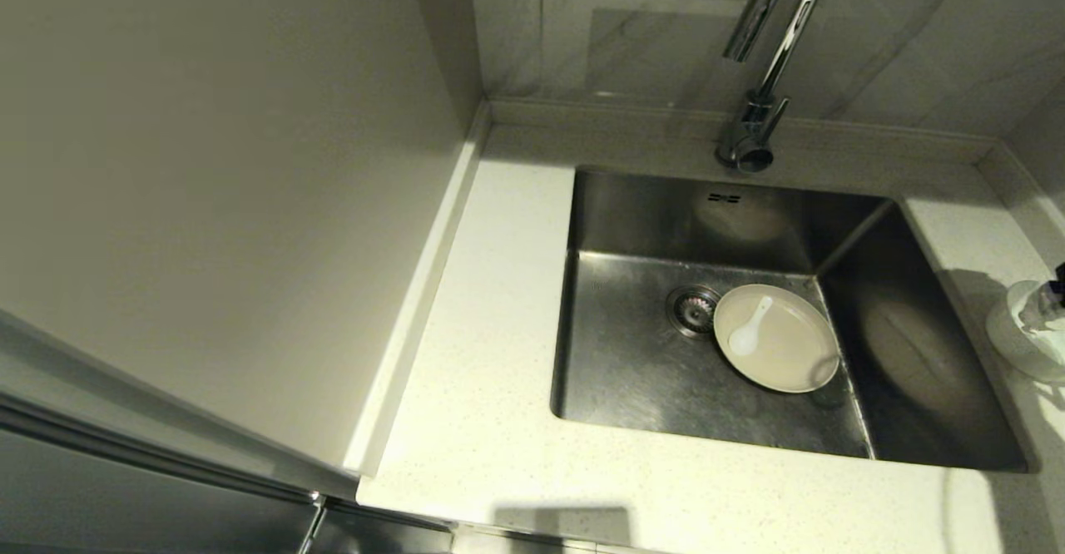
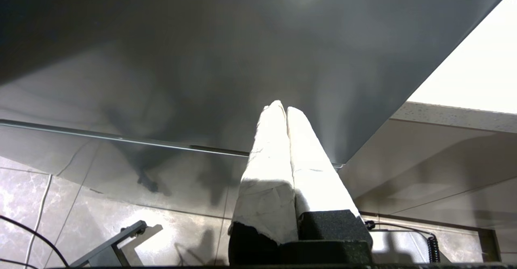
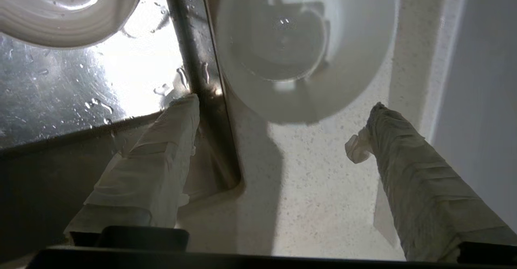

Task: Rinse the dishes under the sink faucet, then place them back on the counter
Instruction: Put a bowl into the sink

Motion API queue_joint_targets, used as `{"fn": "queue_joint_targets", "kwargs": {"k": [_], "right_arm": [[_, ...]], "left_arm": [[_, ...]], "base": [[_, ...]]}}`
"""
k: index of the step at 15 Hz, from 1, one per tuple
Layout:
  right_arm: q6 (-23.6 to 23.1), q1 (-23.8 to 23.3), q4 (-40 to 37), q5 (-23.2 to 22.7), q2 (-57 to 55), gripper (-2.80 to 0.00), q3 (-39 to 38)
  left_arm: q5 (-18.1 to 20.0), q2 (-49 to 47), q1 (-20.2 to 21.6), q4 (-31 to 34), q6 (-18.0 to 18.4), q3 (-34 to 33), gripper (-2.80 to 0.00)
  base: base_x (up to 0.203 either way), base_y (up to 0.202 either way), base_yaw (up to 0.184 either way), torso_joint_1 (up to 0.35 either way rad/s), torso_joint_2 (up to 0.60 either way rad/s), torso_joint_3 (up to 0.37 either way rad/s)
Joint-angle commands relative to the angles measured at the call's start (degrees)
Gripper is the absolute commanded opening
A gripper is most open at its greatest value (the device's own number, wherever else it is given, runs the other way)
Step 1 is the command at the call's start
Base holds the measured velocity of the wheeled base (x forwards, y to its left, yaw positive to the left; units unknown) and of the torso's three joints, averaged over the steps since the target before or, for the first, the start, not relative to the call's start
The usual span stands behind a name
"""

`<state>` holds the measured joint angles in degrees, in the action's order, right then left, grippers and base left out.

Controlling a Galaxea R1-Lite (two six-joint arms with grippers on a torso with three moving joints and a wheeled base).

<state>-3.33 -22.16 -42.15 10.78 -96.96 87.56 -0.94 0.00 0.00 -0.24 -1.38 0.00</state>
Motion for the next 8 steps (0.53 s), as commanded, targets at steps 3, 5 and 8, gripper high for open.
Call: {"fn": "queue_joint_targets", "kwargs": {"k": [3, 5, 8], "right_arm": [[-2.53, 1.08, 1.77, 0.04, -3.16, 0.00, -0.09], [-2.71, 1.39, 2.08, 0.08, -4.69, 0.00, 0.25], [-2.82, 1.42, 3.91, 0.36, -7.24, 0.00, 0.02]], "left_arm": [[-0.03, 0.18, 0.00, -0.02, -0.03, 0.00, -2.80], [-0.03, 0.18, 0.00, -0.02, -0.03, 0.00, -2.80], [-0.03, 0.18, 0.00, -0.02, -0.03, 0.00, -2.80]], "base": [[0.000, 0.000, 0.000, 0.000, 0.00, 0.000], [0.000, 0.000, 0.000, 0.000, 0.00, 0.000], [0.000, 0.000, 0.000, 0.000, 0.00, 0.000]]}}
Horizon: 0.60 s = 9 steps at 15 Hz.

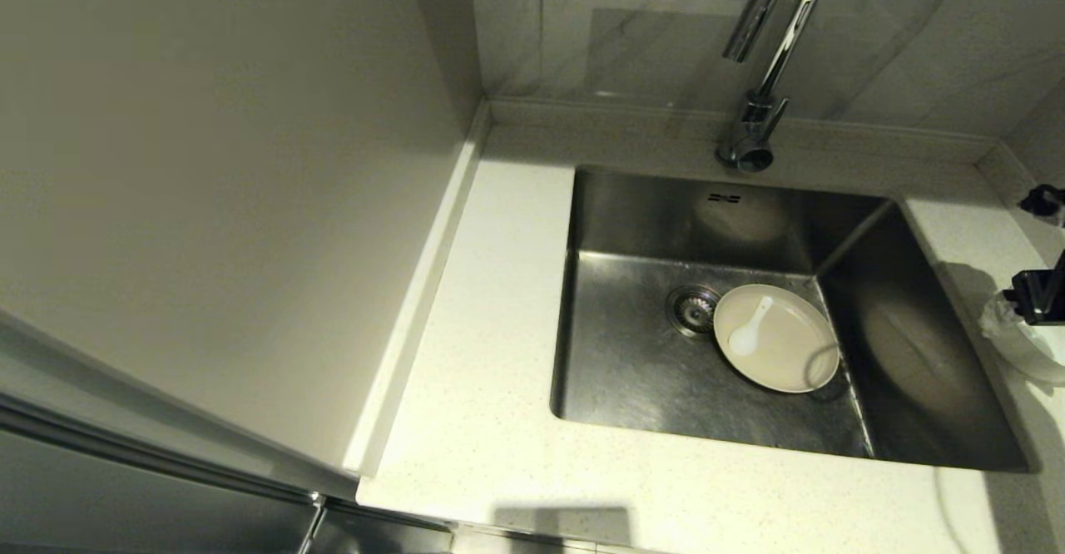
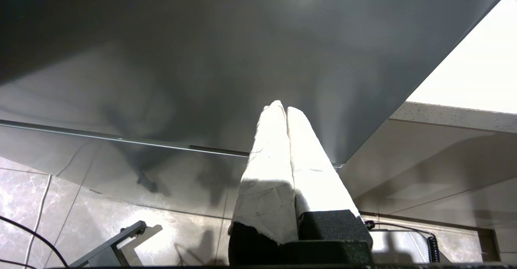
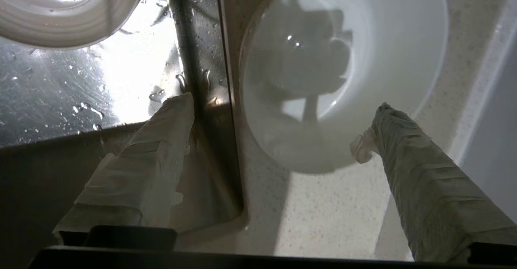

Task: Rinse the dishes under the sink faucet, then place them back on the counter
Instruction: Put a bowl into the sink

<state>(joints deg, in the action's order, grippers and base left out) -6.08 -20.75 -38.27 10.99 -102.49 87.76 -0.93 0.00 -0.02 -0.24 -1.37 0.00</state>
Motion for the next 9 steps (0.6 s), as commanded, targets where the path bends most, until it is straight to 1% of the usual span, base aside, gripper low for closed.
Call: {"fn": "queue_joint_targets", "kwargs": {"k": [1, 7, 9], "right_arm": [[-0.07, 0.01, 0.21, 0.17, -2.29, 0.00, -0.22], [-0.16, 0.01, 2.07, 0.36, -4.65, 0.00, -0.05], [-0.16, 0.01, 2.79, 1.13, -5.18, 0.00, -0.13]], "left_arm": [[-0.04, 0.18, 0.02, -0.02, -0.03, 0.00, -2.80], [-0.04, 0.18, 0.02, -0.02, -0.03, 0.00, -2.80], [-0.04, 0.18, 0.02, -0.02, -0.03, 0.00, -2.80]], "base": [[0.000, 0.000, 0.000, 0.000, 0.00, 0.000], [0.000, 0.000, 0.000, 0.000, 0.00, 0.000], [0.000, 0.000, 0.000, 0.000, 0.00, 0.000]]}}
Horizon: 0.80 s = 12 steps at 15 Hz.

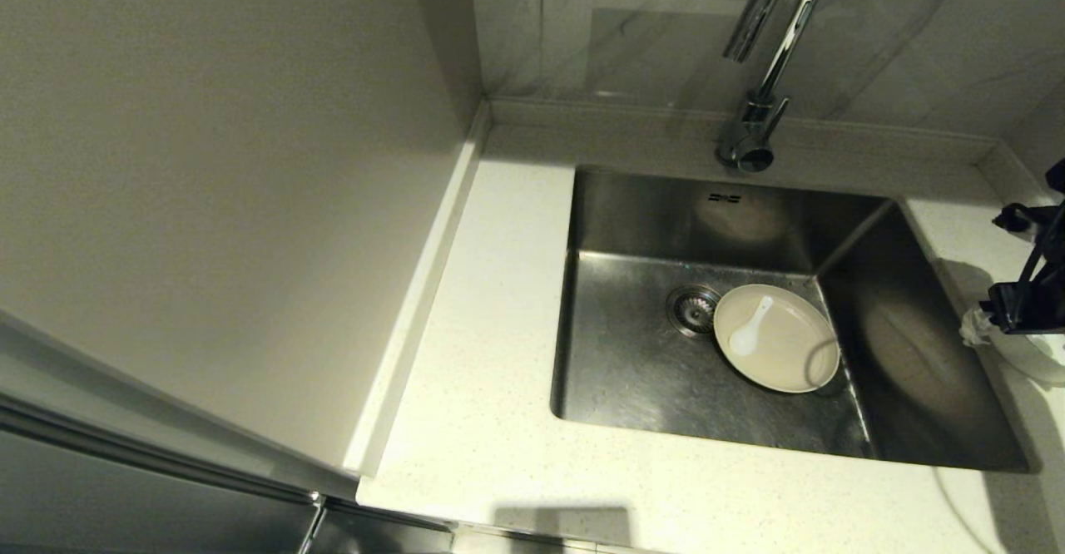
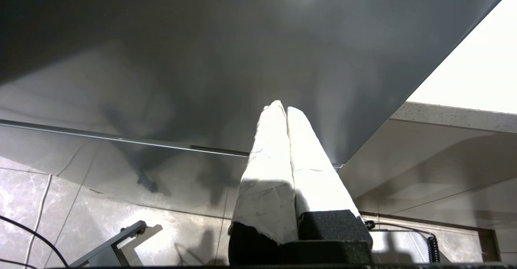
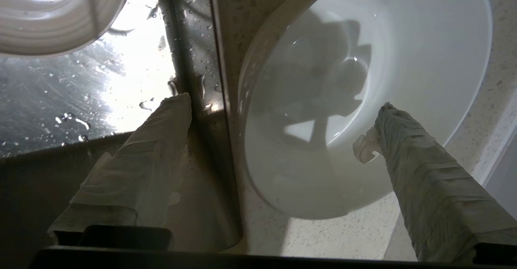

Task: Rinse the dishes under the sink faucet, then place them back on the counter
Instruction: Put a bowl into the sink

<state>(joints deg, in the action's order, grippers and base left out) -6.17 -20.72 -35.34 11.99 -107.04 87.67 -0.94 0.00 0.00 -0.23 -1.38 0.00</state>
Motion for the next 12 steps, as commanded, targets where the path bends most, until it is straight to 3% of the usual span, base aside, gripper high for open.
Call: {"fn": "queue_joint_targets", "kwargs": {"k": [1, 3, 4, 12], "right_arm": [[-0.07, -0.02, 0.10, 0.40, -0.80, 0.00, -0.05], [-0.25, -0.02, 0.10, 0.75, -0.98, 0.00, -0.40], [-0.25, -0.02, 0.10, 1.19, -1.06, -2.80, -0.40], [-0.53, 1.21, 1.19, 1.28, 3.01, -2.80, -0.06]], "left_arm": [[-0.03, 0.18, 0.00, -0.03, -0.03, 0.00, -2.80], [-0.03, 0.18, 0.00, -0.03, -0.03, 0.00, -2.80], [-0.03, 0.18, 0.00, -0.03, -0.03, 0.00, -2.80], [-0.03, 0.18, 0.00, -0.03, -0.03, 0.00, -2.80]], "base": [[0.000, 0.000, 0.000, 0.000, 0.00, 0.000], [0.000, 0.000, 0.000, 0.000, 0.00, 0.000], [0.000, 0.000, 0.000, 0.000, 0.00, 0.000], [0.000, 0.000, 0.000, 0.000, 0.00, 0.000]]}}
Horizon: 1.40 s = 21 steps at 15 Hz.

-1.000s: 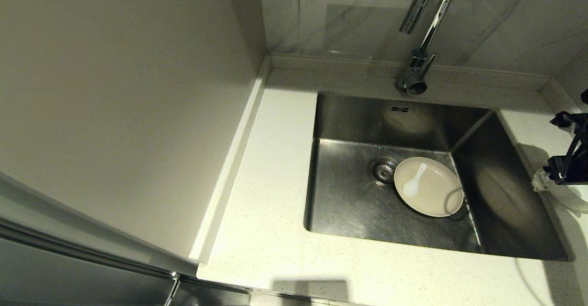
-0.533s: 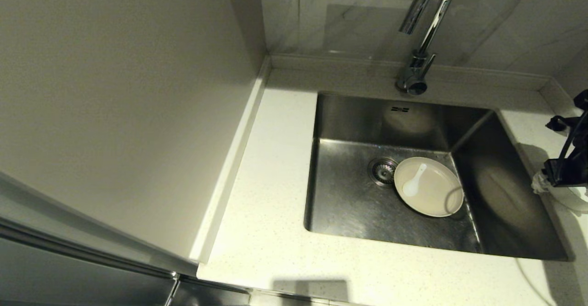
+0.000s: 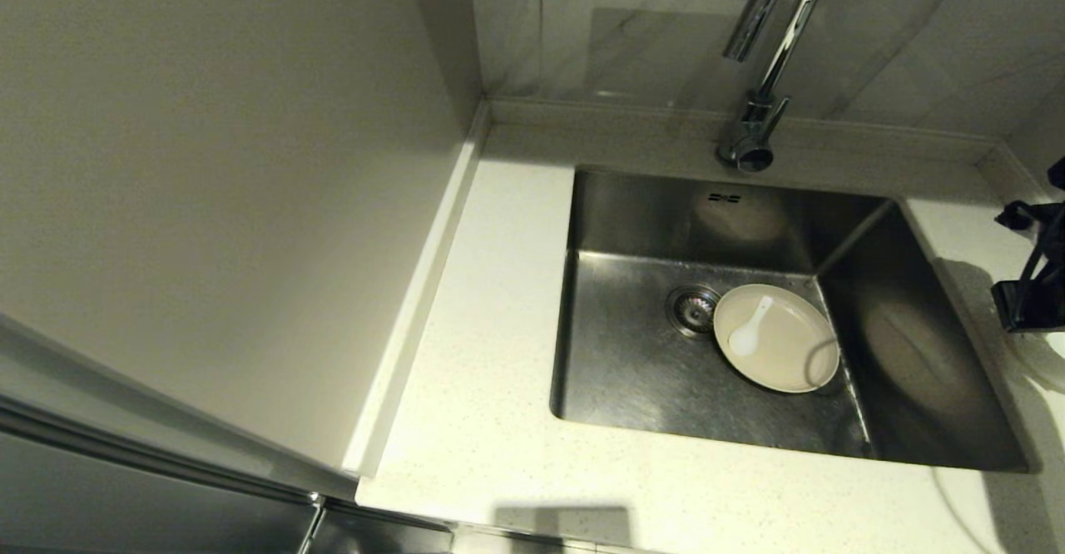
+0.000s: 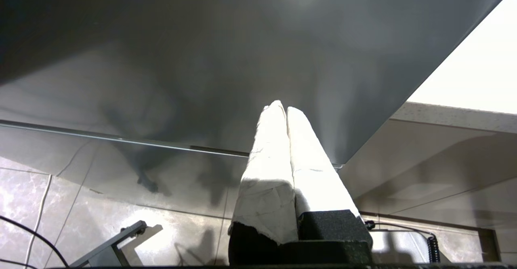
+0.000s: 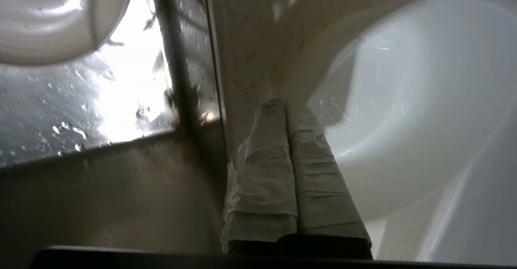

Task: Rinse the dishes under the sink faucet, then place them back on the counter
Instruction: Put a bowl into the sink

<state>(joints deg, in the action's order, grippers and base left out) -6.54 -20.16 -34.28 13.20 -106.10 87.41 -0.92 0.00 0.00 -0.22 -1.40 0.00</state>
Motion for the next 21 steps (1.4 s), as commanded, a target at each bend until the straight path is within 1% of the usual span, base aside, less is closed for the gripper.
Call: {"fn": "queue_joint_targets", "kwargs": {"k": [1, 3, 6, 8, 10, 11, 13, 15, 17, 19, 21], "right_arm": [[-0.73, 2.31, 0.95, 0.08, 3.94, -2.80, -0.04], [-1.72, 6.78, 1.51, 0.15, 6.55, -2.80, -1.10], [-1.84, 15.65, 1.69, 1.29, 9.28, -2.80, -5.80], [-1.35, 23.07, 1.96, 3.66, 9.87, -2.80, -8.54], [-0.42, 29.45, 4.32, 7.17, 8.32, -2.80, -10.41], [0.16, 31.55, 5.86, 9.19, 6.28, -2.80, -10.91], [0.76, 34.69, 7.61, 11.51, 2.79, -2.80, -11.09], [2.15, 37.99, 12.84, 13.54, -0.75, -2.80, -11.18], [3.42, 41.66, 21.19, 15.70, -4.36, -2.80, -10.94], [3.54, 44.90, 27.39, 16.35, -7.08, -2.80, -10.99], [3.62, 47.73, 30.80, 16.42, -9.63, -2.80, -10.90]], "left_arm": [[-0.05, 0.18, 0.00, -0.04, 0.00, 0.00, -2.80], [-0.05, 0.18, 0.00, -0.04, 0.00, 0.00, -2.80], [-0.05, 0.18, 0.00, -0.04, 0.00, 0.00, -2.80], [-0.05, 0.18, 0.00, -0.04, 0.00, 0.00, -2.80], [-0.05, 0.18, 0.00, -0.04, 0.00, 0.00, -2.80], [-0.05, 0.18, 0.00, -0.04, 0.00, 0.00, -2.80], [-0.05, 0.18, 0.00, -0.04, 0.00, 0.00, -2.80], [-0.05, 0.18, 0.00, -0.04, 0.00, 0.00, -2.80], [-0.05, 0.18, 0.00, -0.04, 0.00, 0.00, -2.80], [-0.05, 0.18, 0.00, -0.04, 0.00, 0.00, -2.80], [-0.05, 0.18, 0.00, -0.04, 0.00, 0.00, -2.80]], "base": [[0.000, 0.000, 0.000, 0.000, 0.00, 0.000], [0.000, 0.000, 0.000, 0.000, 0.00, 0.000], [0.000, 0.000, 0.000, 0.000, 0.00, 0.000], [0.000, 0.000, 0.000, 0.000, 0.00, 0.000], [0.000, 0.000, 0.000, 0.000, 0.00, 0.000], [0.000, 0.000, 0.000, 0.000, 0.00, 0.000], [0.000, 0.000, 0.000, 0.000, 0.00, 0.000], [0.000, 0.000, 0.000, 0.000, 0.00, 0.000], [0.000, 0.000, 0.000, 0.000, 0.00, 0.000], [0.000, 0.000, 0.000, 0.000, 0.00, 0.000], [0.000, 0.000, 0.000, 0.000, 0.00, 0.000]]}}
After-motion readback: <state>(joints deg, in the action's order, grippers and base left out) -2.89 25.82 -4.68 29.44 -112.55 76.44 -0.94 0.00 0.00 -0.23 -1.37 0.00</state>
